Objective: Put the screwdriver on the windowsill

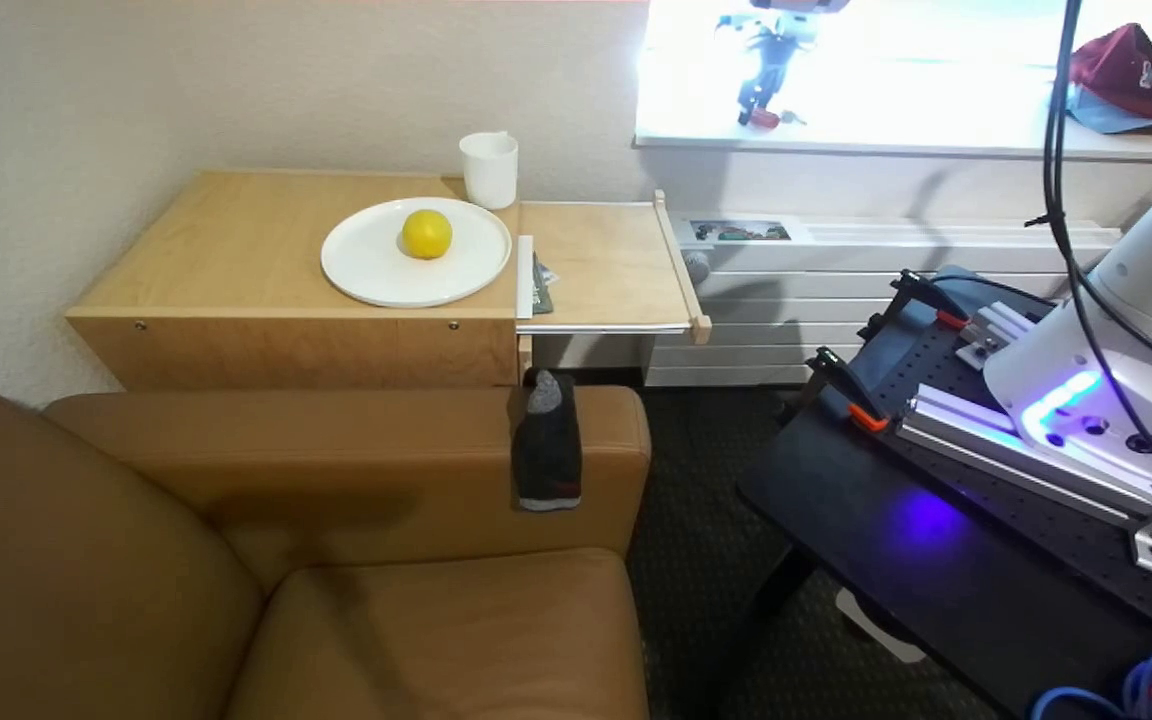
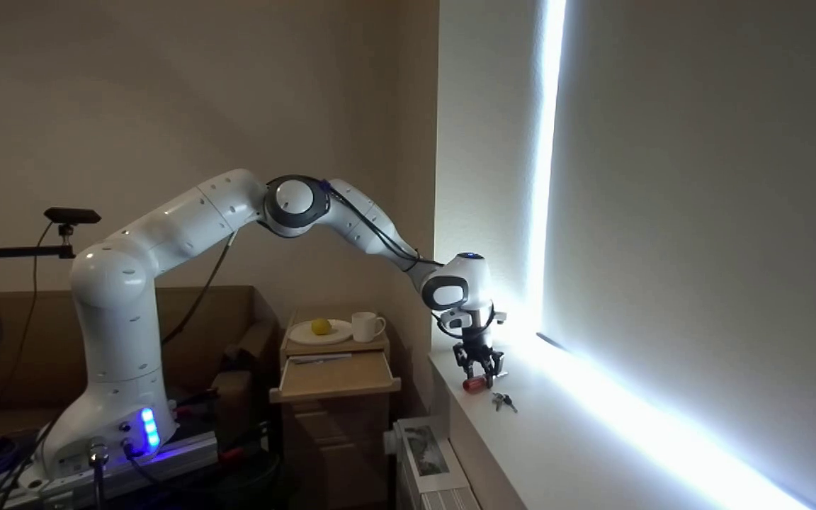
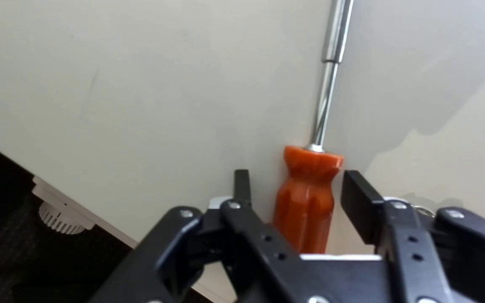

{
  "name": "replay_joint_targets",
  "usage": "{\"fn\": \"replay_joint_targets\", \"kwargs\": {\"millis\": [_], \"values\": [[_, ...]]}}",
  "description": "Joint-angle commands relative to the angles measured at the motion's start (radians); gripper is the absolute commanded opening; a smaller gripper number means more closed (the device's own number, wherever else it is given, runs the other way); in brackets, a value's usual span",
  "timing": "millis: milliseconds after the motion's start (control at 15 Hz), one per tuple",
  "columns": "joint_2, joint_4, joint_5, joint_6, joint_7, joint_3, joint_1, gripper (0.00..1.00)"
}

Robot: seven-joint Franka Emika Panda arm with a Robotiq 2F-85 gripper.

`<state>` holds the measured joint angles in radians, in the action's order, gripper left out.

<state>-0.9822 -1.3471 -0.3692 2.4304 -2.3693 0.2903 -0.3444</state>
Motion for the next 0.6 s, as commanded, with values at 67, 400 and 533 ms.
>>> {"fn": "replay_joint_targets", "kwargs": {"millis": [67, 400, 533], "values": [[0.054, -0.014, 0.007, 0.000, 0.022, -0.012, -0.040, 0.98], [0.257, -0.135, 0.014, -0.064, 0.383, -0.117, -0.202, 1.00], [0.340, -0.199, 0.007, -0.029, 0.535, -0.201, -0.309, 1.00]]}}
